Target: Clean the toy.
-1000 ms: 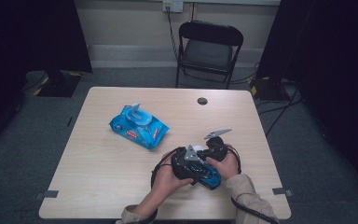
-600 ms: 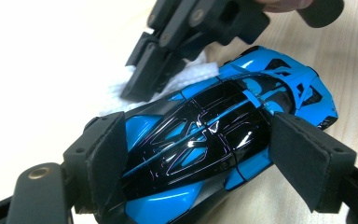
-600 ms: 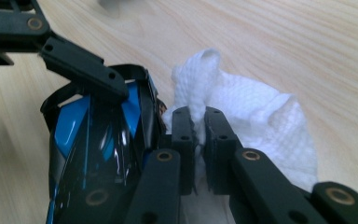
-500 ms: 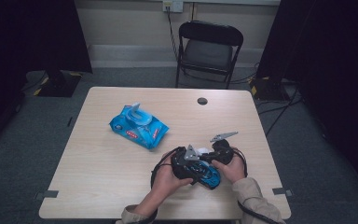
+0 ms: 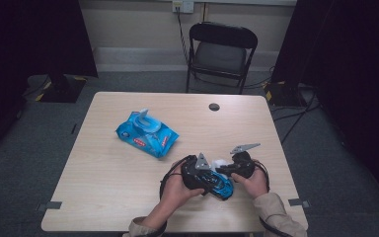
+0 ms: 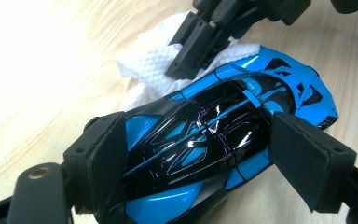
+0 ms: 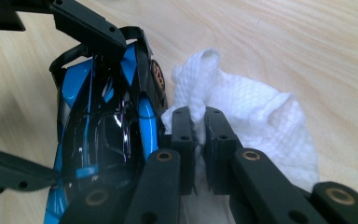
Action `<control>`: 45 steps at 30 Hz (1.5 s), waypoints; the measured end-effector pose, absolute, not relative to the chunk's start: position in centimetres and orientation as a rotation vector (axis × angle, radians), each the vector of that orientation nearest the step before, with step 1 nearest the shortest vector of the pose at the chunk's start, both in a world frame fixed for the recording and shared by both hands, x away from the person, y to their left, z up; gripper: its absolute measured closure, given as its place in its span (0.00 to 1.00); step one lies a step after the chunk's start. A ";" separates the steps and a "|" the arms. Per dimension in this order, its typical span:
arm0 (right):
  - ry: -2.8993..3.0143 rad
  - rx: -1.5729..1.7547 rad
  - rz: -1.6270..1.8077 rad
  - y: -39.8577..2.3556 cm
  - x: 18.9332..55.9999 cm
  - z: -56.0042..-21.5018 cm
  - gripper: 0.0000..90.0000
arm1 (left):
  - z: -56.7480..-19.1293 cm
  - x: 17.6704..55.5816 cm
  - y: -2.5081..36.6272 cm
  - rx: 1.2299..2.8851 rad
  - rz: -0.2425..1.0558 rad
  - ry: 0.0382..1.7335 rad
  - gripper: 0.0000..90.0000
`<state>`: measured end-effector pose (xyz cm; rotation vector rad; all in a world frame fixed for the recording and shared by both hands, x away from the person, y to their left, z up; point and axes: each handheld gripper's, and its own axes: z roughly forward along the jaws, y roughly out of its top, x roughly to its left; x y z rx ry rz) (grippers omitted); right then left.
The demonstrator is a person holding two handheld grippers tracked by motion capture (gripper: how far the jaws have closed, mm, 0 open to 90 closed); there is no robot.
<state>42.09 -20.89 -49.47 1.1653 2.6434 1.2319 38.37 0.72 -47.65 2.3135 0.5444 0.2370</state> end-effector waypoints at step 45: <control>2.636 1.132 1.208 -25.8 38.9 -49.3 0.93 | -47.6 38.3 0.6 2.320 0.244 0.550 0.22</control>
